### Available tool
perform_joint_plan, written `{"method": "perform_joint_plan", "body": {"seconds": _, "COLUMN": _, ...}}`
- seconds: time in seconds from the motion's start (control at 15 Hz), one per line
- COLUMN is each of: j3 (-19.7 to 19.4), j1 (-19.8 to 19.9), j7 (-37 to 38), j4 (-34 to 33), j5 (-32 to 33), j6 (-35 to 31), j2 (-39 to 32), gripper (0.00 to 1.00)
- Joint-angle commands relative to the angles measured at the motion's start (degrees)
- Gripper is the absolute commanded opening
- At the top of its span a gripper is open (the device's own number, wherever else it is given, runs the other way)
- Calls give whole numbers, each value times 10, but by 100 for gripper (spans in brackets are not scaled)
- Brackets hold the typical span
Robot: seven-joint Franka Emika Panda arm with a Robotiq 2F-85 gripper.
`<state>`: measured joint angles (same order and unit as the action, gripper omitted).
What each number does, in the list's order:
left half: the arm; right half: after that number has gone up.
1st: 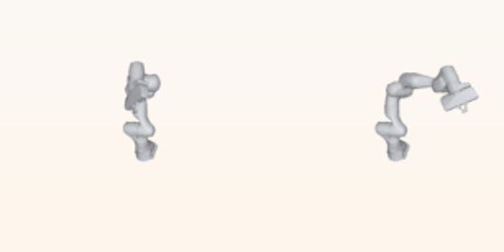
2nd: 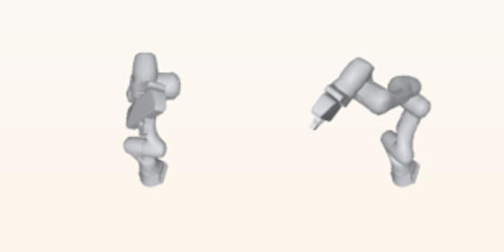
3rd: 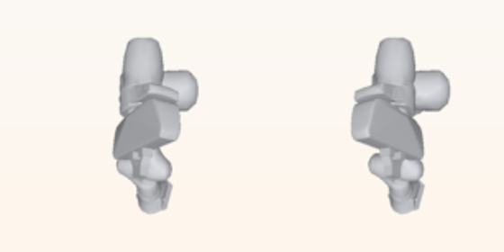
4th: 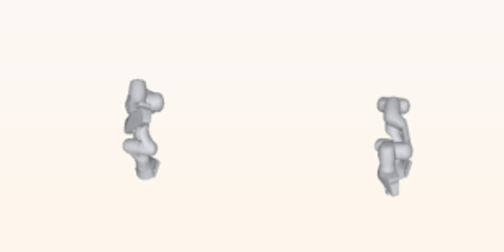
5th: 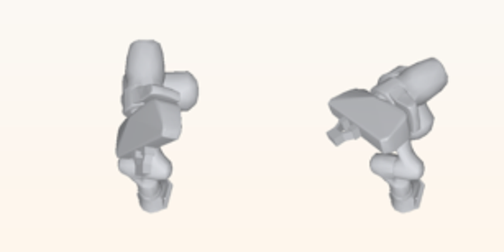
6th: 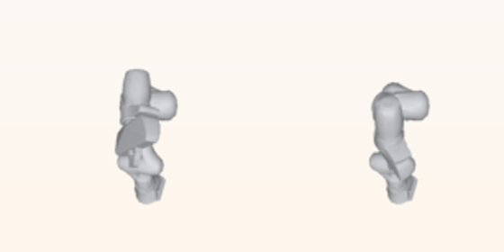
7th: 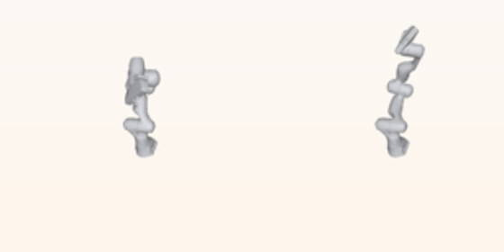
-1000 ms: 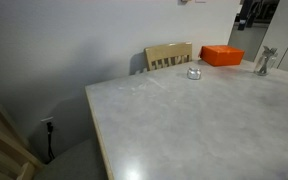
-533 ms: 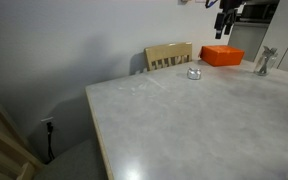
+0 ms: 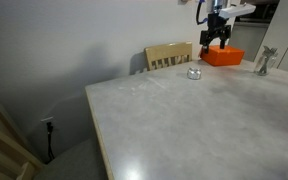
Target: Pick up the lid off the silver container and put it on the table.
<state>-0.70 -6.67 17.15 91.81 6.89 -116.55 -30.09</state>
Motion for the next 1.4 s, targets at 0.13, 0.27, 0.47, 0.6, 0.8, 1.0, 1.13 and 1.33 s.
{"method": "perform_joint_plan", "body": {"seconds": 0.13, "j3": 0, "j1": -6, "j7": 68, "j4": 0, "j5": -29, "j6": -11, "j2": -20, "gripper": 100}}
{"method": "perform_joint_plan", "body": {"seconds": 0.27, "j3": -5, "j1": -11, "j7": 70, "j4": -3, "j5": -21, "j6": -3, "j2": -21, "gripper": 100}}
{"method": "perform_joint_plan", "body": {"seconds": 0.47, "j3": -11, "j1": -14, "j7": 87, "j4": 17, "j5": -16, "j6": -42, "j2": -11, "gripper": 100}}
{"method": "perform_joint_plan", "body": {"seconds": 0.6, "j3": -21, "j1": -9, "j7": 124, "j4": 11, "j5": -29, "j6": -77, "j2": -21, "gripper": 100}}
{"method": "perform_joint_plan", "body": {"seconds": 0.8, "j3": -39, "j1": -3, "j7": 180, "j4": -2, "j5": -41, "j6": -115, "j2": -41, "gripper": 100}}
{"method": "perform_joint_plan", "body": {"seconds": 1.0, "j3": -41, "j1": 8, "j7": 186, "j4": -28, "j5": -60, "j6": -113, "j2": -72, "gripper": 100}}
{"method": "perform_joint_plan", "body": {"seconds": 1.13, "j3": -34, "j1": 18, "j7": 163, "j4": -49, "j5": -77, "j6": -123, "j2": -95, "gripper": 100}}
{"method": "perform_joint_plan", "body": {"seconds": 1.33, "j3": -21, "j1": 32, "j7": 110, "j4": -87, "j5": -99, "j6": -169, "j2": -127, "gripper": 100}}
